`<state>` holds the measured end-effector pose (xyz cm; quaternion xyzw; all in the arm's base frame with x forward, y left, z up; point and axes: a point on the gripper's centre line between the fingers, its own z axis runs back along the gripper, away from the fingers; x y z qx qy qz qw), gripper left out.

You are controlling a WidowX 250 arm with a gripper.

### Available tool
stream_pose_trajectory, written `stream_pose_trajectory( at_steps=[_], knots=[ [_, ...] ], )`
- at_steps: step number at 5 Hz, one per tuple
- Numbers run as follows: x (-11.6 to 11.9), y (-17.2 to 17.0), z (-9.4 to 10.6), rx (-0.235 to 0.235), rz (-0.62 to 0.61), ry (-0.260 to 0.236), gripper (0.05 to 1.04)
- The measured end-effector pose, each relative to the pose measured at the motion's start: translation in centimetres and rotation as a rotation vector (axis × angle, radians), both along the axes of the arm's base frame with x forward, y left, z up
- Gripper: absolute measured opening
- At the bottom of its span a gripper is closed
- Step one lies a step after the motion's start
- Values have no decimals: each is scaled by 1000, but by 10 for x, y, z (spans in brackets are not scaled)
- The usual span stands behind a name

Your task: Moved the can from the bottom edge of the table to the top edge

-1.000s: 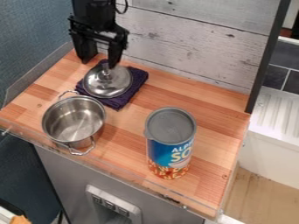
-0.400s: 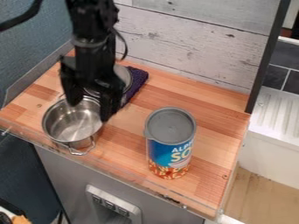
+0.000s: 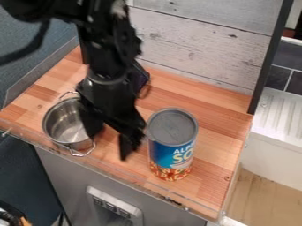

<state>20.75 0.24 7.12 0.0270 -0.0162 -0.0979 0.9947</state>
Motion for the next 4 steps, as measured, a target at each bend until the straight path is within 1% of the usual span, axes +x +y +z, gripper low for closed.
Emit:
stream_pose_trajectory(
  at_steps=[1,2,3,4],
  knots=[
    [-9,-28,-3,-4,-55,2,1001],
    [-8,-43,-2,15,-43,-17,1001],
    [15,-50,-9,59,74,-10,1001],
    [50,-41,-18,61,201,3,1001]
  ],
)
